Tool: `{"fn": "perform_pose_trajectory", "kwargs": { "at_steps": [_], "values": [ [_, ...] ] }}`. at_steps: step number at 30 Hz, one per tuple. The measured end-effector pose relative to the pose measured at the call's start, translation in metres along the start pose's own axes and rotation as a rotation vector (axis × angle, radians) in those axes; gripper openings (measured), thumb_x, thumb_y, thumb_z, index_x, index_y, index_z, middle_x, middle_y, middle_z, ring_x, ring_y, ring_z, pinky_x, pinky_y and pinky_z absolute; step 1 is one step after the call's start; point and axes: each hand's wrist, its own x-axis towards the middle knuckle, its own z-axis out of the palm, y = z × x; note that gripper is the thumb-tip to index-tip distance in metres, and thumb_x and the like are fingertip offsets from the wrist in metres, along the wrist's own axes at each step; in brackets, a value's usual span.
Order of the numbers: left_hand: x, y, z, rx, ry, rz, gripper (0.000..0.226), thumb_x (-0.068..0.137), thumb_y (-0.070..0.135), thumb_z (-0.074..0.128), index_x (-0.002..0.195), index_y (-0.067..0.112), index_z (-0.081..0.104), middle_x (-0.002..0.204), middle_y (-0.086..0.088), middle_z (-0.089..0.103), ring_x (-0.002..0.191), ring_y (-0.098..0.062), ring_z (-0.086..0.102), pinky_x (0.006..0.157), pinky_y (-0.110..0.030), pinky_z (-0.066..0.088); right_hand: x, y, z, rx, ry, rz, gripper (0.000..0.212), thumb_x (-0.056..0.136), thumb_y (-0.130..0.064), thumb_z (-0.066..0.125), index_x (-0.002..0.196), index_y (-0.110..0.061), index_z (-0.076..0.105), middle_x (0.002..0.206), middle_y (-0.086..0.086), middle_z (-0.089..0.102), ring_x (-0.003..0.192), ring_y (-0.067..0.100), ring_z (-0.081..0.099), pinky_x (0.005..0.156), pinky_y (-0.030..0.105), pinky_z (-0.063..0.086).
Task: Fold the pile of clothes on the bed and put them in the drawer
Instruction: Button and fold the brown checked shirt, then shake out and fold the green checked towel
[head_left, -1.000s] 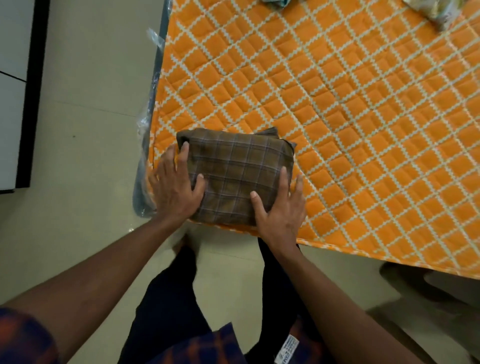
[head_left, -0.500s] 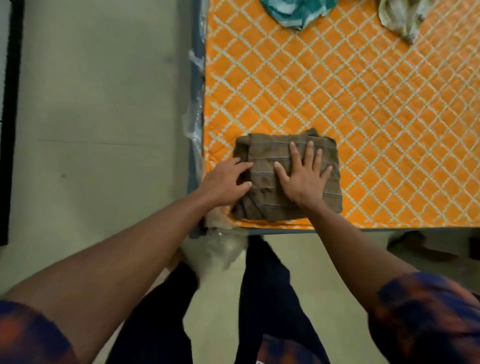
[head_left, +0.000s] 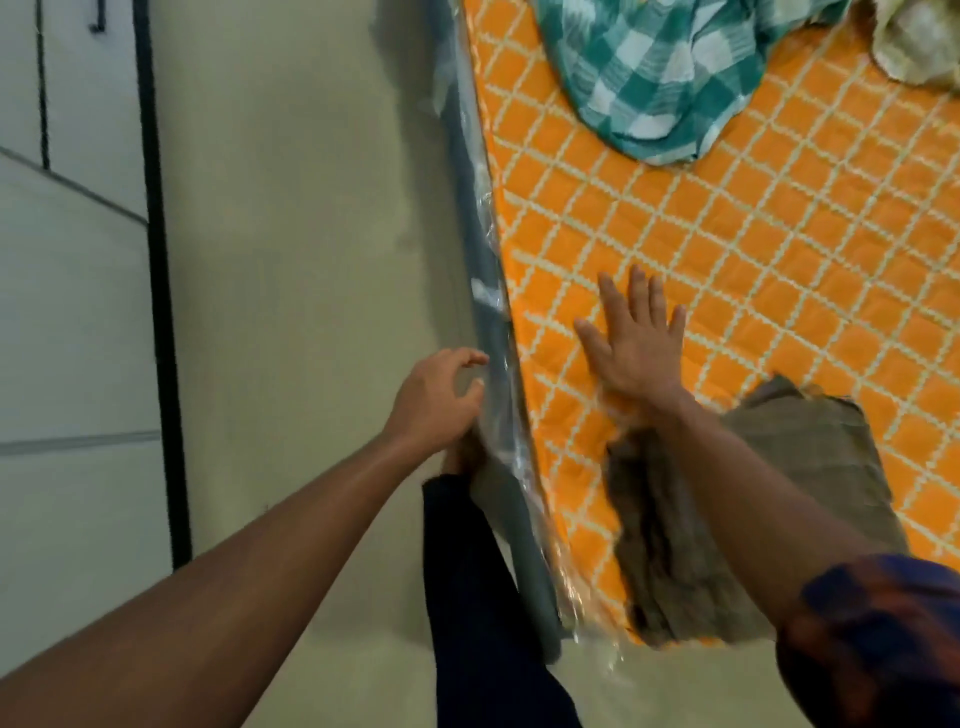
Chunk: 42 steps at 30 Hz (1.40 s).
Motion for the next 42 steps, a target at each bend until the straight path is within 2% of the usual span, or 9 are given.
{"fn": "perform_pose_trajectory", "kwargs": {
  "at_steps": [8,16,22,25,27,29,34,39,42],
  "values": [
    [0.244,0.045,-0.045,0.296,0.077,0.409,0.077,0.079,0.026,0.068,0.151,0.02,0.041,0.161,-0.017,0.028,0.145,-0.037,0.033,0.111,-0.05,0.036,0.19,-0.021,-0.036,0.265,0.293,0.407,0.098,0.088,-0.08,0.047,0.161,-0.035,-0.002,0.169,0.017,0.002,0.156,0.033,-0.003,0.119,0.064,-0.003],
    [0.38,0.09,-0.087,0.523,-0.075,0.531,0.086,0.075,0.03,0.075,0.153,0.025,0.038,0.161,-0.018,0.027,0.148,-0.04,0.027,0.11,-0.057,0.037,0.272,0.0,-0.09,0.282,0.224,0.485,0.078,0.09,-0.017,0.063,0.159,-0.028,0.028,0.161,0.019,0.021,0.144,0.04,0.026,0.119,0.056,0.017],
    [0.432,0.134,-0.086,0.631,-0.163,0.614,0.086,0.074,0.044,0.075,0.151,0.035,0.038,0.166,-0.009,0.016,0.152,-0.033,0.014,0.111,-0.059,0.027,0.306,0.009,-0.137,0.076,0.218,0.394,0.031,0.089,-0.024,0.061,0.116,-0.02,0.075,0.112,0.015,0.055,0.106,0.04,0.053,0.069,0.038,0.038],
    [0.464,0.156,-0.086,0.501,-0.198,0.725,0.05,0.07,0.044,0.058,0.115,0.025,0.071,0.148,-0.009,0.052,0.142,-0.034,0.04,0.111,-0.06,0.027,0.329,-0.015,-0.153,-0.053,0.338,0.086,0.032,0.073,-0.043,0.061,0.077,-0.015,0.077,0.085,0.011,0.057,0.077,0.035,0.055,0.058,0.036,0.038],
    [0.483,0.169,-0.101,0.17,-0.272,0.61,0.031,0.068,0.031,0.053,0.083,0.017,0.076,0.095,-0.004,0.074,0.1,-0.025,0.068,0.093,-0.044,0.045,0.35,-0.045,-0.16,0.034,0.326,-0.033,0.029,0.068,-0.04,0.063,0.07,-0.013,0.072,0.083,0.006,0.058,0.074,0.031,0.052,0.059,0.038,0.04],
    [0.502,0.174,-0.121,-0.075,-0.326,0.435,0.018,0.068,0.018,0.052,0.069,0.019,0.07,0.063,0.008,0.061,0.061,-0.003,0.058,0.062,-0.028,0.042,0.366,-0.065,-0.17,0.214,0.278,0.01,0.026,0.07,-0.038,0.059,0.073,-0.013,0.067,0.077,0.0,0.057,0.067,0.026,0.049,0.057,0.035,0.036],
    [0.578,0.154,-0.194,-0.172,-0.312,0.19,0.026,0.069,0.007,0.047,0.073,0.02,0.069,0.072,0.002,0.063,0.064,-0.002,0.054,0.061,-0.022,0.044,0.394,-0.079,-0.184,0.387,0.113,0.196,0.029,0.085,-0.029,0.07,0.112,-0.02,0.065,0.093,0.002,0.071,0.083,0.026,0.064,0.064,0.036,0.047],
    [0.605,0.134,-0.243,-0.262,-0.249,0.009,0.036,0.077,-0.008,0.043,0.068,0.019,0.064,0.072,0.0,0.058,0.077,-0.016,0.058,0.062,-0.028,0.044,0.412,-0.114,-0.187,0.344,0.22,0.103,0.011,0.089,-0.023,0.067,0.082,-0.015,0.068,0.066,0.003,0.062,0.062,0.025,0.054,0.054,0.034,0.041],
    [0.6,0.122,-0.263,-0.224,-0.225,0.14,0.042,0.074,0.016,0.056,0.106,0.041,0.064,0.104,0.004,0.066,0.099,-0.02,0.066,0.085,-0.041,0.058,0.423,-0.152,-0.197,0.54,0.353,0.122,0.023,0.101,-0.029,0.056,0.089,-0.01,0.056,0.068,0.005,0.053,0.061,0.022,0.05,0.055,0.038,0.034]
  ]
}}
